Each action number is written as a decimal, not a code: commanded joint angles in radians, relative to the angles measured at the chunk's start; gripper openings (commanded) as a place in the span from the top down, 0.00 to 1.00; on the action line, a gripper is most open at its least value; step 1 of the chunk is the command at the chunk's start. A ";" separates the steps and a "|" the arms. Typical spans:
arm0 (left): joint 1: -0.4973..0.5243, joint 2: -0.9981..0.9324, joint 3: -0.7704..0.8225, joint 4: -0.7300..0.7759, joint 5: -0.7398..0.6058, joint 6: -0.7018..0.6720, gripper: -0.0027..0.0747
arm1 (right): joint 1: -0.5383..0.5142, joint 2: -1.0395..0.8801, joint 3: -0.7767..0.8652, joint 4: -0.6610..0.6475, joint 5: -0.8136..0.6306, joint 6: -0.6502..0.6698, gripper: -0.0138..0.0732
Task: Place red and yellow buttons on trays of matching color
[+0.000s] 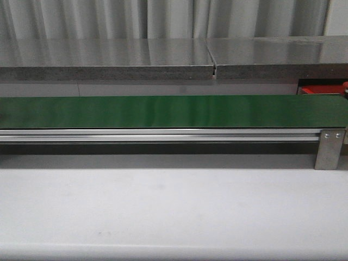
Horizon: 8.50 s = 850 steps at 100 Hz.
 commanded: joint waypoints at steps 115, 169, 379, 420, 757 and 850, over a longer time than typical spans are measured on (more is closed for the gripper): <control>-0.071 0.176 -0.516 -0.062 -0.008 -0.007 0.21 | 0.001 0.004 -0.027 0.010 -0.073 -0.010 0.98; -0.072 0.243 -0.537 -0.058 -0.067 -0.007 0.21 | 0.001 0.004 -0.027 0.010 -0.072 -0.010 0.98; -0.121 -0.416 0.168 -0.155 -0.247 0.081 0.74 | 0.001 0.004 -0.027 0.010 -0.073 -0.010 0.98; -0.259 -0.413 0.334 -0.155 -0.368 0.087 0.74 | 0.001 0.004 -0.027 0.010 -0.073 -0.010 0.98; -0.668 -1.627 0.945 -0.127 -0.356 0.225 0.99 | 0.490 1.124 -0.833 -0.028 0.272 -0.011 0.18; -0.668 -1.627 0.945 -0.127 -0.356 0.225 0.99 | 0.488 1.468 -1.129 0.000 0.293 -0.050 0.74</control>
